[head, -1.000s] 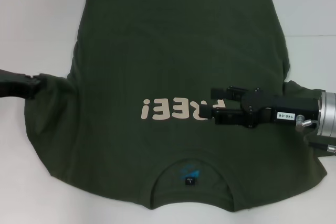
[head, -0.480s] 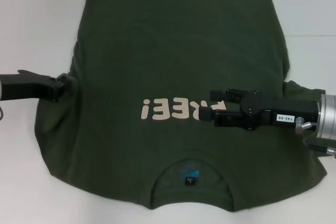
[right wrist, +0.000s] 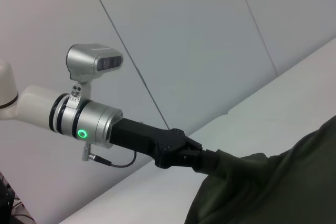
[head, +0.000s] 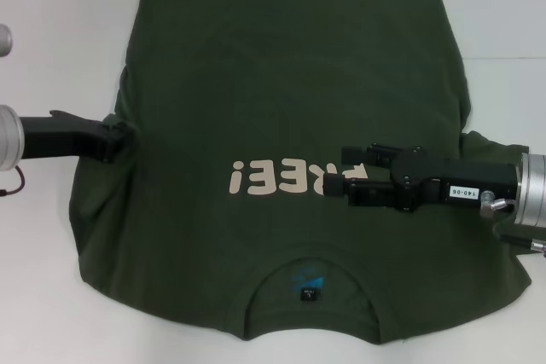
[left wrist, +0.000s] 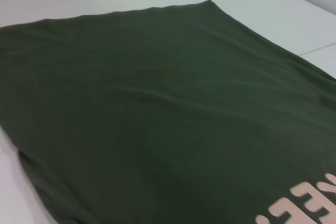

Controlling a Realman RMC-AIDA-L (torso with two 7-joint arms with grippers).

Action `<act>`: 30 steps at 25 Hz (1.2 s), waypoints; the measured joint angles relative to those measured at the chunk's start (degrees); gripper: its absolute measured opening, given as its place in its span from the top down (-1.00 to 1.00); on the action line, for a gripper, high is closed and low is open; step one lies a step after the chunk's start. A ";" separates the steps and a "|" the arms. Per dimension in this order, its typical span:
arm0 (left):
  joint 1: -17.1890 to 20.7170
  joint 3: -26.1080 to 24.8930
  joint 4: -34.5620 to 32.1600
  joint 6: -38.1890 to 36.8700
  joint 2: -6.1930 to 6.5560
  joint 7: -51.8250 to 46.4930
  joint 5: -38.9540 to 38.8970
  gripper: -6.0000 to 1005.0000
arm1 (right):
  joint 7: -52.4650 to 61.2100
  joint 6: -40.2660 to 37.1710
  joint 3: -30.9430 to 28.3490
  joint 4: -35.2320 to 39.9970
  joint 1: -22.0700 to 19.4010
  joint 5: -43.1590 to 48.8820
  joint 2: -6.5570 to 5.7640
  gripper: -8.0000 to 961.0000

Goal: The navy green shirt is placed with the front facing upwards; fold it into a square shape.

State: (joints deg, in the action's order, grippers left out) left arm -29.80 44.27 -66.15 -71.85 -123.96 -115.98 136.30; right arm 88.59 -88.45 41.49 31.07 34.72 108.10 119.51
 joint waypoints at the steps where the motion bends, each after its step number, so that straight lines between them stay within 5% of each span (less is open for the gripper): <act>1: 0.01 -0.19 -0.14 0.36 0.04 0.00 0.01 0.96 | 0.00 0.00 0.00 0.01 0.00 0.00 0.00 -0.88; 13: 0.44 -1.87 -2.73 2.88 1.42 -0.22 0.35 0.95 | 0.00 0.12 0.00 0.13 -0.09 0.00 0.00 -0.88; 25: 0.46 -1.35 -7.30 0.47 0.40 -1.90 0.37 0.92 | 0.00 -0.02 0.00 0.12 -0.08 0.00 0.00 -0.87; 30: 0.60 2.86 -6.77 -0.38 -0.12 -3.28 -0.13 0.91 | 0.00 0.22 0.00 0.05 -0.09 0.00 0.00 -0.87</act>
State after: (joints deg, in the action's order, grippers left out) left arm -29.20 47.12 -72.92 -72.23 -124.08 -119.26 136.17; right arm 88.59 -88.23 41.49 31.11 34.63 108.10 119.51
